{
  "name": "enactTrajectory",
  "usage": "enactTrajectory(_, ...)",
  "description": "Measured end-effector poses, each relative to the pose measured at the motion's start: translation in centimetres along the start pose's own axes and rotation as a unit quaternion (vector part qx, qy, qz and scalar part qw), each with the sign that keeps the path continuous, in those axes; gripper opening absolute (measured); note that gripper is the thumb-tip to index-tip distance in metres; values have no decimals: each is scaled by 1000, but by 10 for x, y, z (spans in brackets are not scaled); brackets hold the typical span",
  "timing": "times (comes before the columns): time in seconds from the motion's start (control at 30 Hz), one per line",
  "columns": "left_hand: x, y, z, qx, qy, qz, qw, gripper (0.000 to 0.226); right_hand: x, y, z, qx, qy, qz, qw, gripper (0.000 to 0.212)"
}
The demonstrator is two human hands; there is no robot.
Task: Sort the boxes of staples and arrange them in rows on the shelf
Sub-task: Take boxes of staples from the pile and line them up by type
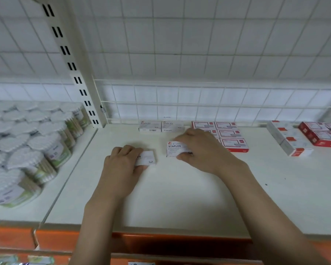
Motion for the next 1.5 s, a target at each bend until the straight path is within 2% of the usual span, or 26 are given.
enactTrajectory(0.1,0,-5,-1,-1,-7,3,1000,35,-21,-2,-7,31,-34,5,999,43)
enactTrajectory(0.33,-7,-10,-1,24,-9,15,1000,38,-43,3,-27,26,-107,-8,994,35)
enactTrajectory(0.43,-11,-6,-4,23,-33,45,998,42,-36,3,-22,11,-71,-14,997,27)
enactTrajectory(0.6,-5,10,-4,-71,-57,87,992,45,-5,-10,-19,-4,-22,-10,1000,34)
enactTrajectory(0.7,6,25,-13,-108,-85,103,985,39,6,-14,-22,-12,-18,-15,1000,37)
enactTrajectory(0.83,9,27,-30,-134,-132,129,974,52,10,-11,-23,-13,-9,-23,1000,39)
enactTrajectory(1.0,-12,16,-37,-125,-170,147,966,52,7,-12,-27,-10,5,-17,1000,40)
enactTrajectory(1.5,-54,6,-48,-121,-206,153,959,52,-19,-17,-38,19,-37,-22,999,51)
Point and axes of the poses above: each hand's wrist, its own x-axis away from the middle knuckle, its own z-axis out of the back of the hand, y = z × x, the point moved 7 cm from there along -x, towards the middle knuckle, and after that the axes turned 15 degrees about x, right-handed, at the moved point
